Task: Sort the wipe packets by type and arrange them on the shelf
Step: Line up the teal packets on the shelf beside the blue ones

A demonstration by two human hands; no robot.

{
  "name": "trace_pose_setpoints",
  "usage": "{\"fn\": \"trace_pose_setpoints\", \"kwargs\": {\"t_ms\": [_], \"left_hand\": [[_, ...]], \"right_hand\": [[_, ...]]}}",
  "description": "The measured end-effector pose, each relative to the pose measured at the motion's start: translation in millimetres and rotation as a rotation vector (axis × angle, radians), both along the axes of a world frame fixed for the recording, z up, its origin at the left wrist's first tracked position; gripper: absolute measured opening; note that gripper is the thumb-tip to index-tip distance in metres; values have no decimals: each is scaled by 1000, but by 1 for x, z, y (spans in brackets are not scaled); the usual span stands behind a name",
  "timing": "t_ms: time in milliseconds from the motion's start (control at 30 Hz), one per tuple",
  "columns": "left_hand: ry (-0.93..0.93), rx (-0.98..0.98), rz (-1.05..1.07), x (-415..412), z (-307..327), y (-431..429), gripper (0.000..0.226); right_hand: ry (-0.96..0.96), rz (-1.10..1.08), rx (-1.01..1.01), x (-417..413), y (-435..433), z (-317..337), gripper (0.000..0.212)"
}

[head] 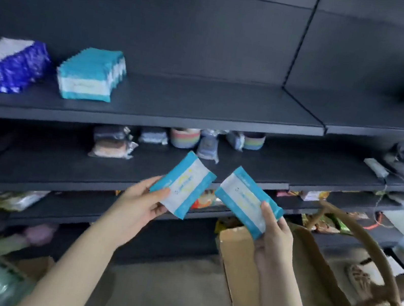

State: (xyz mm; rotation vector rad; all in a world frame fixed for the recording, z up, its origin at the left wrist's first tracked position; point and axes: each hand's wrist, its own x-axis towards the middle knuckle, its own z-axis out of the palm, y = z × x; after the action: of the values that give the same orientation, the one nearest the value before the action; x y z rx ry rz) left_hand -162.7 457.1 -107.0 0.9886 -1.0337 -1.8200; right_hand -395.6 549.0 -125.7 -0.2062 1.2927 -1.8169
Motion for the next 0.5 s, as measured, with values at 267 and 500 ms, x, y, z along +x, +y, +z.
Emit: {"fn": "trace_pose_setpoints", "kwargs": {"t_ms": [267, 500], "left_hand": [[-83, -167, 276, 100, 45, -91, 24], [-296, -291, 438, 141, 58, -183, 23]], "right_hand": [[70, 260, -114, 66, -133, 54, 20], [154, 424, -137, 87, -258, 71, 34]]}}
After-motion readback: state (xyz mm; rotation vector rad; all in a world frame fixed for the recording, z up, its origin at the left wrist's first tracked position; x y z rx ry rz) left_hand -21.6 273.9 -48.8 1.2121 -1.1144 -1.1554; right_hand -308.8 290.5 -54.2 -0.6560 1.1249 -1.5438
